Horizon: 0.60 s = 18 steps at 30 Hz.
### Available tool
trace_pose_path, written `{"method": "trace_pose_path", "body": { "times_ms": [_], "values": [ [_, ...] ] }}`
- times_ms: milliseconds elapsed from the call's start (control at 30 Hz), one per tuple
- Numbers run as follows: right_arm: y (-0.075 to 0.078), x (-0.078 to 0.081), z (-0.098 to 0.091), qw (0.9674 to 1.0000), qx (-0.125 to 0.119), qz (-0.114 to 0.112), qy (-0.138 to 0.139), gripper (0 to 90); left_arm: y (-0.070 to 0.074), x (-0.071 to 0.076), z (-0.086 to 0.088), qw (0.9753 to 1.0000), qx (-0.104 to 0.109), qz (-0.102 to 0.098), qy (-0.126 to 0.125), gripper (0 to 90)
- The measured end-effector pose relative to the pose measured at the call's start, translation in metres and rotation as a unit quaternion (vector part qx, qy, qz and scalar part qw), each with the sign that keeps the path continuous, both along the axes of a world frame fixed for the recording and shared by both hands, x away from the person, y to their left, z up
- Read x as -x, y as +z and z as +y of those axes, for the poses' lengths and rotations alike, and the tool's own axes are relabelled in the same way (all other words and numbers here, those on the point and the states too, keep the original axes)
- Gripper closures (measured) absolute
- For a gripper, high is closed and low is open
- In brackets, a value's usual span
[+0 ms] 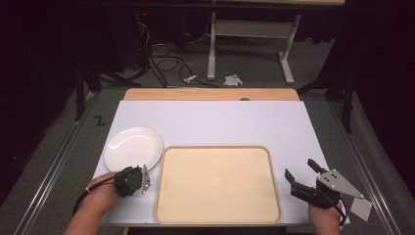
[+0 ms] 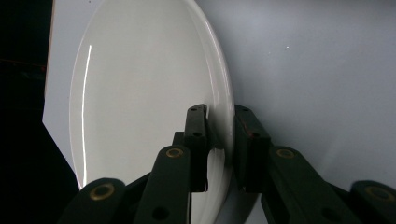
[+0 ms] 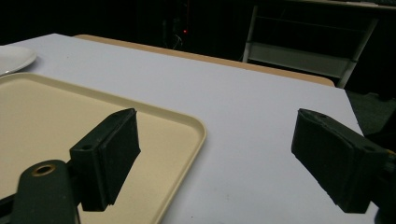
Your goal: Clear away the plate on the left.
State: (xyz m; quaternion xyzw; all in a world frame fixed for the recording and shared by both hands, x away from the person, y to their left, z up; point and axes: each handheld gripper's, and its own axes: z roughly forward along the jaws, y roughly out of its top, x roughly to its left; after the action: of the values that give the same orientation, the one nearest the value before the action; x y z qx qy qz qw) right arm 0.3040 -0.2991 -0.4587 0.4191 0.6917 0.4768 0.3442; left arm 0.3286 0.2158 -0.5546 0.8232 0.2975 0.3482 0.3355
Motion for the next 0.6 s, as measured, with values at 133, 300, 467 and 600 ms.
{"method": "trace_pose_path", "body": {
  "times_ms": [133, 300, 467, 600],
  "values": [
    [0.0, 0.0, 0.0, 1.0, -0.002, 0.0, 0.0, 16.0, -0.001, 0.001, -0.001, 0.9999, -0.011, -0.008, -0.004, 78.6],
    [0.001, 0.001, -0.001, 1.0, -0.004, -0.001, -0.002, 16.0, 0.003, 0.002, -0.002, 0.9996, -0.015, -0.024, -0.003, 80.6],
    [0.0, 0.001, -0.001, 1.0, -0.004, 0.0, -0.001, 16.1, 0.009, 0.001, -0.002, 0.9991, -0.007, -0.041, 0.002, 82.8],
    [0.001, 0.001, -0.001, 1.0, -0.004, -0.002, -0.002, 16.0, 0.015, 0.0, -0.001, 0.9983, -0.004, -0.058, 0.006, 84.6]
  ]
}}
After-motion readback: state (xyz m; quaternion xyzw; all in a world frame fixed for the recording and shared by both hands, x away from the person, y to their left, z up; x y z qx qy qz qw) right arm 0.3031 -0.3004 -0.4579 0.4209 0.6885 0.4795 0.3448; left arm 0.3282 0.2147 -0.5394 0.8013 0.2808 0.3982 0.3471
